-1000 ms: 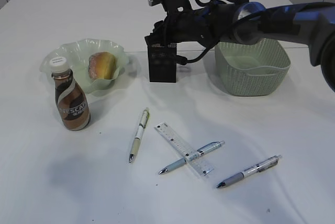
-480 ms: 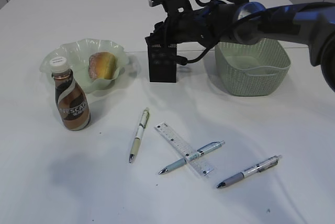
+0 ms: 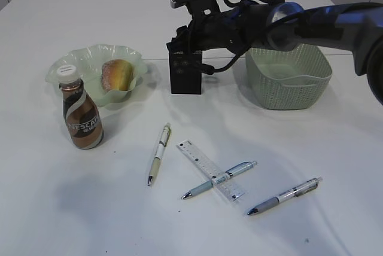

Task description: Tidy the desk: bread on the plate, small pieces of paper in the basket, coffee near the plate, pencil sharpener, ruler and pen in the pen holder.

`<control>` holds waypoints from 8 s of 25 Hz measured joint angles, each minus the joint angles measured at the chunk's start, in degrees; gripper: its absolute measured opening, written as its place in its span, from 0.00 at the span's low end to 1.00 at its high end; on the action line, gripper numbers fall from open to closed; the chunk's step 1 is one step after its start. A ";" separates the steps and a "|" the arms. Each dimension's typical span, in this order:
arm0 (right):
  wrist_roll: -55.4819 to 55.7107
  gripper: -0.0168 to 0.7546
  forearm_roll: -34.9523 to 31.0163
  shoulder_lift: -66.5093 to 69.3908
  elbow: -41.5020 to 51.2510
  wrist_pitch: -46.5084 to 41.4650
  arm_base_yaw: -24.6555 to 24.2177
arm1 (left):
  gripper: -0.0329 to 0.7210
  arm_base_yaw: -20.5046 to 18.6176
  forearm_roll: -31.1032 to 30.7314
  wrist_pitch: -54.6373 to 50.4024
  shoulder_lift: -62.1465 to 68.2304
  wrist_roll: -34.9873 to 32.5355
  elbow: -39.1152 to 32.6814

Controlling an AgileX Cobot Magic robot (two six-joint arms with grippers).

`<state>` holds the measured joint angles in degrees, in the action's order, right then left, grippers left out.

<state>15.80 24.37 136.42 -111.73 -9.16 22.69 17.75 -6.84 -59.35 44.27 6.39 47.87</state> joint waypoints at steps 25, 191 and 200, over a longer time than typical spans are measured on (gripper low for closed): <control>0.00 0.50 1.81 -5.35 0.00 -12.09 0.21 | 0.66 0.00 0.00 0.26 0.00 0.00 0.00; -20.33 0.73 -27.11 -6.62 13.18 -54.66 9.15 | 0.66 0.00 5.25 -11.98 0.00 1.13 0.00; -20.33 0.73 -26.20 -5.70 13.18 -55.21 9.15 | 0.66 0.00 5.15 -11.98 0.00 1.13 0.00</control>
<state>-4.53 -1.84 130.72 -98.55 -64.37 31.85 17.75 -1.69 -71.33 44.27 7.52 47.87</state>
